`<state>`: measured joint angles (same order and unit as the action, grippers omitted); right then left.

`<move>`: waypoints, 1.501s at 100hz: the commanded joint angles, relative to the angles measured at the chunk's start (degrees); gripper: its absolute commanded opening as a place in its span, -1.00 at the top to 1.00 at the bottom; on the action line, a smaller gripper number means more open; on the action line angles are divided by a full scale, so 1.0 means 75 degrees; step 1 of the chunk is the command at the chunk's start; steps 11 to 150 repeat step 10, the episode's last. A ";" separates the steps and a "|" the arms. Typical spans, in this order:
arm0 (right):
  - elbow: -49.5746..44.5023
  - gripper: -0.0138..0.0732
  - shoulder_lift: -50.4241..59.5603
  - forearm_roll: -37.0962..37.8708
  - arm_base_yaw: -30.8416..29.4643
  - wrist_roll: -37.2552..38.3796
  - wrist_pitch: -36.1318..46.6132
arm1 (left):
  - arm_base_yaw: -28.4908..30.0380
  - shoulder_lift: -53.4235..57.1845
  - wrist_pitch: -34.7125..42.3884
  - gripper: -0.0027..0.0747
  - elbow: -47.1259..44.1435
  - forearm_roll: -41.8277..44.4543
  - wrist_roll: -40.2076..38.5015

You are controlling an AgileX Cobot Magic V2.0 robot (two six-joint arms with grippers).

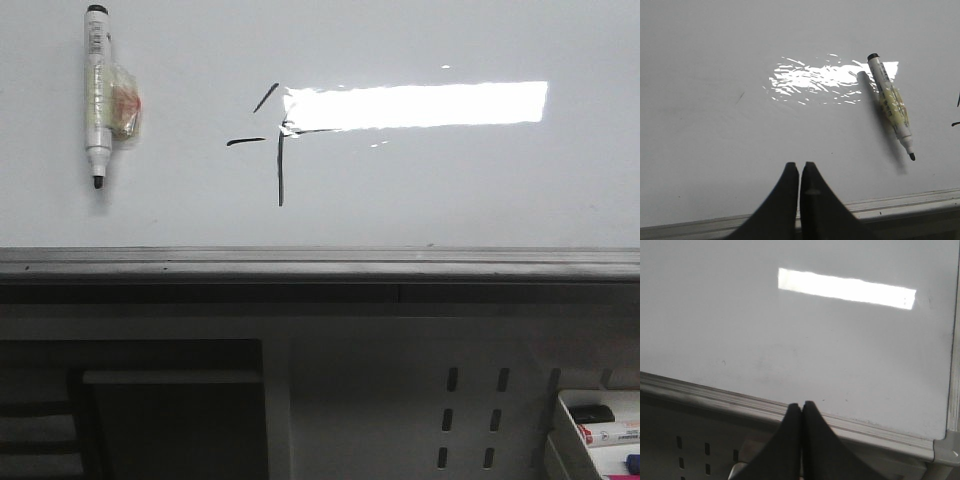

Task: Write number 4 on whiteboard

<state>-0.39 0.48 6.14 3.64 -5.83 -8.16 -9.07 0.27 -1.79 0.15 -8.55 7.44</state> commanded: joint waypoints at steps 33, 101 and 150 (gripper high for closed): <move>-0.0170 0.83 0.0168 0.0112 -0.0027 0.0015 0.0655 | -0.0051 0.0211 0.0596 0.98 -0.0218 -0.0088 -0.0093; -0.0170 0.83 0.0168 0.0112 -0.0027 0.0015 0.0655 | -0.0051 0.0211 0.0596 0.98 -0.0218 -0.0088 -0.0093; -0.0170 0.83 0.0168 0.0112 -0.0027 0.0015 0.0655 | -0.0051 0.0211 0.0596 0.98 -0.0218 -0.0088 -0.0093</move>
